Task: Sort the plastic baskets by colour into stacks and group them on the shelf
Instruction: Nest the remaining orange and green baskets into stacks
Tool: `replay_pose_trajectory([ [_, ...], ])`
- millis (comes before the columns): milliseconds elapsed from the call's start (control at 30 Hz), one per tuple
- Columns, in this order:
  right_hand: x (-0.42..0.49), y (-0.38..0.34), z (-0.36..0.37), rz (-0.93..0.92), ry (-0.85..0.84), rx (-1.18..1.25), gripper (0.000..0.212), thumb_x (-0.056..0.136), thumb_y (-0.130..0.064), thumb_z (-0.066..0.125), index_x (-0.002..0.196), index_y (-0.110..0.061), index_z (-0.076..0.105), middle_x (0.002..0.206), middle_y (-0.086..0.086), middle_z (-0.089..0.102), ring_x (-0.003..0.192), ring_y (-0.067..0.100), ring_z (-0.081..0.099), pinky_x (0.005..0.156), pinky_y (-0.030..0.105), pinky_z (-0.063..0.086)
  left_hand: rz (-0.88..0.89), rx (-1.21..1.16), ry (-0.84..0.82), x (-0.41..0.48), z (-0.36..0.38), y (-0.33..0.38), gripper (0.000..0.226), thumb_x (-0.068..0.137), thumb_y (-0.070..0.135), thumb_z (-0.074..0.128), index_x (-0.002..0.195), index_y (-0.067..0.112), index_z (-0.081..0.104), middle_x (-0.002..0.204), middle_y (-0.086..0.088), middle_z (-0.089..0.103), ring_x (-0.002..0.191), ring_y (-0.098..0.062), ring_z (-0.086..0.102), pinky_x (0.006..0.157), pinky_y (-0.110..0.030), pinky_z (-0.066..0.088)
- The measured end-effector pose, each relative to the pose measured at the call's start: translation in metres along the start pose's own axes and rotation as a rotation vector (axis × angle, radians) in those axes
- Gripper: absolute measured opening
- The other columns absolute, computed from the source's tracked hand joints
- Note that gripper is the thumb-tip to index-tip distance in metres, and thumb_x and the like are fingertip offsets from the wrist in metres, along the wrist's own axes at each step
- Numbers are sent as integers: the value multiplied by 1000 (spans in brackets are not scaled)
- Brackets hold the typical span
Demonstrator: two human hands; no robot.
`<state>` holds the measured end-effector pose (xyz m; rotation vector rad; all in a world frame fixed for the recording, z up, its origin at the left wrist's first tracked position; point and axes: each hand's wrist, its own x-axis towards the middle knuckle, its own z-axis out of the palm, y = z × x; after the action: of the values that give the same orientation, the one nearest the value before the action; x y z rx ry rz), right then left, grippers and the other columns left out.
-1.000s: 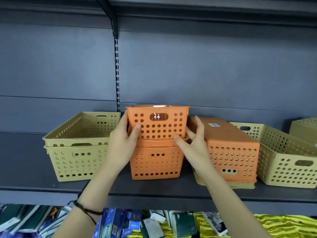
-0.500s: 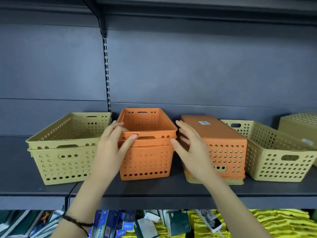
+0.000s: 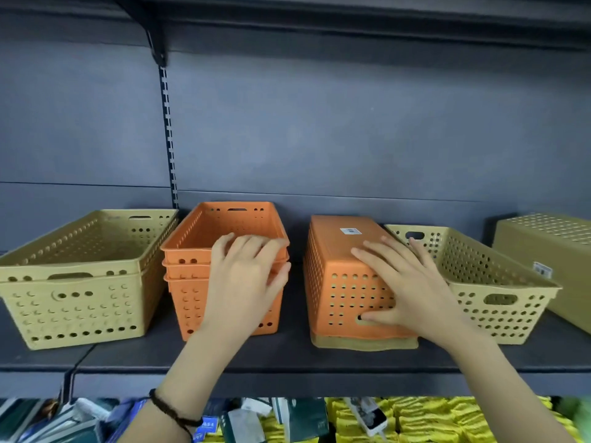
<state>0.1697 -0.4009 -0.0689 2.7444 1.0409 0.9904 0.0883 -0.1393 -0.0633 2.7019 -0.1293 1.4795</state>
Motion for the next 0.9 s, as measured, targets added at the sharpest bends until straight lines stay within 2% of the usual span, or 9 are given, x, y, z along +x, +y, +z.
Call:
replay_pose_trajectory([
  [100, -1, 3, 0, -45, 25, 3, 110, 56, -70, 70, 150, -28, 30, 147, -5, 48, 140, 20, 39, 117, 50, 22, -33, -42, 48, -1, 6, 1, 26, 87, 29, 56, 108, 23, 70, 98, 3, 72, 96, -20, 65, 100, -41, 33],
  [233, -2, 7, 3, -66, 100, 73, 105, 53, -63, 79, 144, -24, 43, 142, -7, 54, 133, 15, 49, 116, 49, 26, -24, -46, 58, -3, 5, -1, 28, 88, 30, 55, 112, 23, 69, 102, 4, 72, 98, -20, 64, 98, -39, 33],
  [367, -1, 14, 3, -48, 134, 128, 102, 53, -61, 78, 142, -26, 44, 141, -9, 55, 131, 14, 49, 116, 48, 25, -44, -50, 47, -3, 6, 0, 28, 88, 34, 56, 111, 24, 68, 102, 5, 71, 99, -19, 63, 97, -36, 31],
  [500, 2, 21, -4, -11, 155, 201, 99, 56, -64, 72, 143, -30, 41, 140, -9, 54, 130, 15, 47, 114, 44, 27, -36, -30, 100, -6, 5, 13, 32, 87, 29, 58, 114, 15, 68, 113, -4, 68, 115, -26, 57, 102, -39, 33],
  [600, 1, 27, -11, 50, 191, 287, 98, 57, -63, 73, 143, -30, 41, 139, -8, 53, 130, 15, 44, 107, 37, 29, -18, -228, 54, -25, 11, 45, 41, 91, 34, 57, 126, 13, 61, 128, -2, 61, 125, -17, 48, 107, -30, 36],
  [667, -1, 32, -15, 105, 206, 353, 98, 57, -60, 77, 144, -32, 39, 139, -8, 52, 130, 15, 43, 104, 35, 30, -229, -481, -93, -37, 19, 66, 63, 89, 53, 53, 143, 22, 43, 143, 10, 43, 135, -4, 35, 111, -22, 30],
  [733, -3, 36, -18, 152, 224, 404, 98, 58, -58, 78, 144, -33, 38, 139, -8, 52, 129, 15, 44, 104, 38, 33, -424, -677, -224, -42, 32, 76, 86, 78, 63, 53, 151, 26, 25, 151, 11, 33, 141, -5, 29, 116, -30, 29],
  [800, -4, 39, -20, 183, 242, 450, 98, 58, -55, 80, 144, -32, 38, 137, -8, 53, 127, 14, 44, 104, 40, 35, -501, -798, -297, -39, 42, 79, 88, 79, 53, 61, 152, 24, 23, 150, 8, 40, 137, -7, 39, 113, -32, 36],
  [900, -6, 43, -21, 225, 263, 504, 97, 59, -51, 84, 144, -33, 39, 137, -9, 52, 127, 13, 43, 103, 36, 34, -497, -907, -350, -33, 46, 82, 63, 87, 36, 65, 144, 24, 43, 131, 14, 62, 121, 1, 56, 104, -23, 44],
])
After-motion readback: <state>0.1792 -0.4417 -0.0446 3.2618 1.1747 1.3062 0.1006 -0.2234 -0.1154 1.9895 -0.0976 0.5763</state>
